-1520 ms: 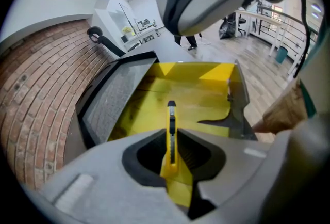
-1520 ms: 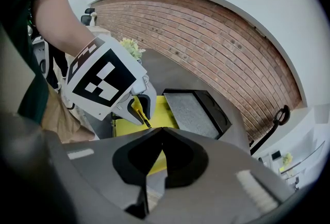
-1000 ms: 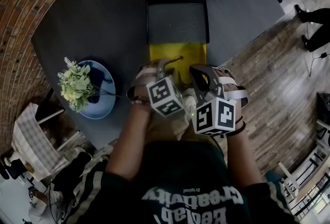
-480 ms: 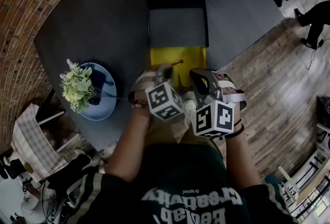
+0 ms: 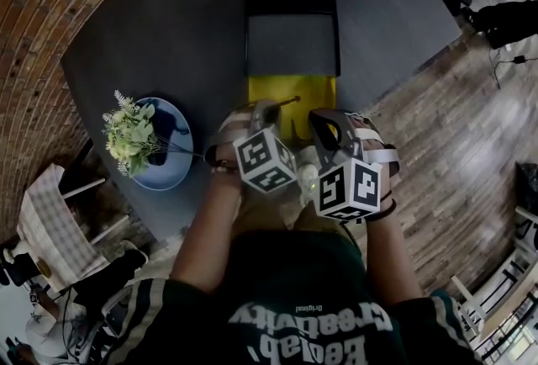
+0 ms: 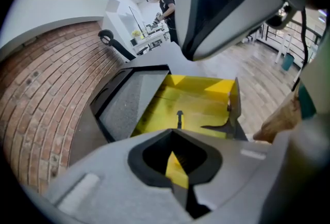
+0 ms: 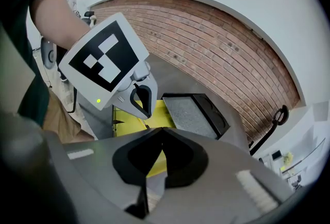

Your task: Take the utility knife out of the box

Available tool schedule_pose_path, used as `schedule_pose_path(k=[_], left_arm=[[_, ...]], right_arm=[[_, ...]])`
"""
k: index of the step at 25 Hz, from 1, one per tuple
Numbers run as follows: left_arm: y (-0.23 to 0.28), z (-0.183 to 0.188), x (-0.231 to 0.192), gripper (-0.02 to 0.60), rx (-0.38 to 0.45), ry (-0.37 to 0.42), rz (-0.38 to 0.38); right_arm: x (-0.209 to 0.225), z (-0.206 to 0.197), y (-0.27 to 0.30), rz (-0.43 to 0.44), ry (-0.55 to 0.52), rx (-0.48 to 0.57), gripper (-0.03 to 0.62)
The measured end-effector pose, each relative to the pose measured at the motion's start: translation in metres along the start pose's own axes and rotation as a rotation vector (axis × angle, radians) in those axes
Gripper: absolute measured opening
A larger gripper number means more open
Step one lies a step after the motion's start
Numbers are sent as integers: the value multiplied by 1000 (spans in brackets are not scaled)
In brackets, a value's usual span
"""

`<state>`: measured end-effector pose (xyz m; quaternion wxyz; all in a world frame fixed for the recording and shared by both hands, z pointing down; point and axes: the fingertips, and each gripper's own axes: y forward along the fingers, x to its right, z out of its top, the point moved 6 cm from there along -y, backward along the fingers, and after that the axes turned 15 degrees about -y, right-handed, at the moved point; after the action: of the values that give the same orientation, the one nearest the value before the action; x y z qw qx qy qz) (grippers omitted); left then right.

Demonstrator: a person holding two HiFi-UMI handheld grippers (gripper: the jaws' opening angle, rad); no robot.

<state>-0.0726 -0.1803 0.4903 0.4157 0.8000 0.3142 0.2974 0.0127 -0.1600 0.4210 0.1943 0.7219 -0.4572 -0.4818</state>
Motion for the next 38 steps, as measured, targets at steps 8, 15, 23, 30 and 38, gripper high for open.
schedule_pose_path(k=[8, 15, 23, 30, 38], left_arm=[[-35, 16, -9, 2, 36, -35, 37], [-73, 24, -10, 2, 58, -47, 84], [-120, 32, -6, 2, 92, -60, 155], [-162, 35, 8, 2, 136, -82, 217], [-206, 39, 35, 2, 182, -104, 276]], right_arm=[[9, 7, -16, -29, -2, 32, 6], [16, 19, -37, -57, -21, 70, 6], [21, 32, -64, -98, -63, 106, 6], [15, 40, -92, -121, -89, 149, 6], [6, 50, -129, -151, -168, 184, 6]])
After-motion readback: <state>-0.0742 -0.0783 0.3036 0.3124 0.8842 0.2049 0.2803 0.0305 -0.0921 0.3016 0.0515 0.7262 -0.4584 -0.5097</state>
